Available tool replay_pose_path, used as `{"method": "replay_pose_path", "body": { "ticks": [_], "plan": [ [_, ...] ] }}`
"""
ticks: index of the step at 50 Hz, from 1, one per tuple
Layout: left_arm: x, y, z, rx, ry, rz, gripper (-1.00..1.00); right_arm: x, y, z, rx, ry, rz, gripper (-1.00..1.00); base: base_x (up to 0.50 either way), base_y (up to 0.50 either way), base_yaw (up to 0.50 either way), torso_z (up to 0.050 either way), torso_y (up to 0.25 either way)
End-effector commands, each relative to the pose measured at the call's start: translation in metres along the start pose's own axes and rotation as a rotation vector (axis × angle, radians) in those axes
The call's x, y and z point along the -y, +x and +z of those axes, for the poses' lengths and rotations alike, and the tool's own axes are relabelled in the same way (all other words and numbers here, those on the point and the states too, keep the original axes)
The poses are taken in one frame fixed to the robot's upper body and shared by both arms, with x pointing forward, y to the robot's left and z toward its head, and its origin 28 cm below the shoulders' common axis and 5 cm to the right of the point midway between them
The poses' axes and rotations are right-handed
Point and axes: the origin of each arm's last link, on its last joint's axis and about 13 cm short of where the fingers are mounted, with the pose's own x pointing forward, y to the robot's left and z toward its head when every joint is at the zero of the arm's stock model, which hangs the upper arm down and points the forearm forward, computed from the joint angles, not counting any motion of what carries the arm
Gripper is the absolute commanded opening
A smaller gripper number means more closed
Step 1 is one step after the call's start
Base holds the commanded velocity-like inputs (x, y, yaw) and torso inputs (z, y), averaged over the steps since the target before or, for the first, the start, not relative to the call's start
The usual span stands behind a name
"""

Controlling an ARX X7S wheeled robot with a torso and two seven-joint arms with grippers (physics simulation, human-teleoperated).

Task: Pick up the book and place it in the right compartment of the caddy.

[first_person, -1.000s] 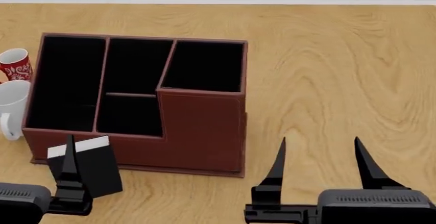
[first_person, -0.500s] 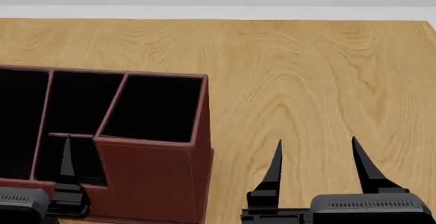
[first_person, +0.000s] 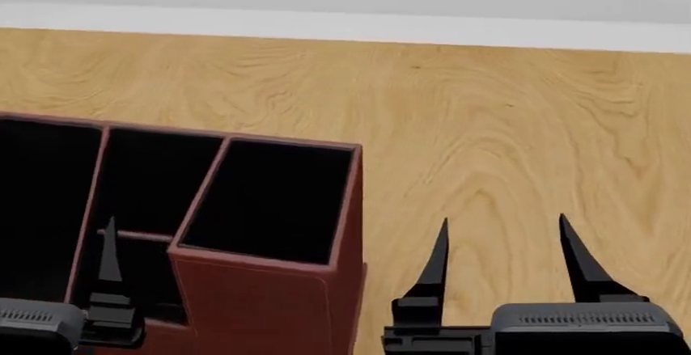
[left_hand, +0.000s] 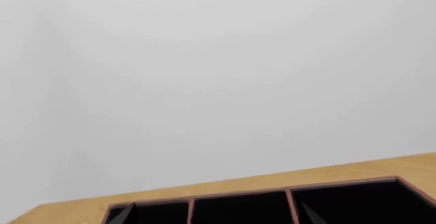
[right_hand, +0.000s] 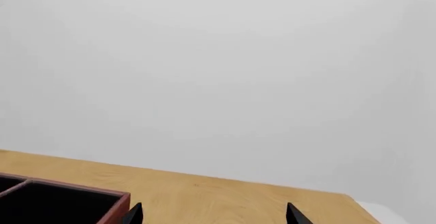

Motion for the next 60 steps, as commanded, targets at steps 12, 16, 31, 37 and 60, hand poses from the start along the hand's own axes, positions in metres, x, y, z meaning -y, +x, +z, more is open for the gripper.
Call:
{"method": "replay_pose_path", "body": {
  "ticks": [12,16,31,37,60],
  "plan": [
    [-0.0003,0.0007,-0.0018,-0.003,0.004,-0.004,1.0,-0.0035,-0.002,0.0011,0.014,-0.002,0.044,1.0,0.0,0.0,0.5,0.0,0.0],
    [-0.0001,0.0007,-0.0017,-0.003,0.005,-0.006,1.0,-0.005,-0.002,0.0006,0.007,-0.025,0.04,1.0,0.0,0.0,0.5,0.0,0.0],
    [0.0,0.0003,-0.0015,-0.003,0.009,-0.015,1.0,-0.0055,-0.0023,0.0003,-0.004,0.024,0.094,1.0,0.0,0.0,0.5,0.0,0.0],
    [-0.0001,0.0003,-0.0009,-0.001,0.01,-0.015,1.0,-0.0044,-0.0036,0.0033,0.014,0.033,0.079,1.0,0.0,0.0,0.5,0.0,0.0],
    [-0.0014,-0.0002,0.001,0.004,0.012,-0.007,1.0,-0.0042,-0.0057,0.007,0.038,0.037,0.073,1.0,0.0,0.0,0.5,0.0,0.0]
  ]
}}
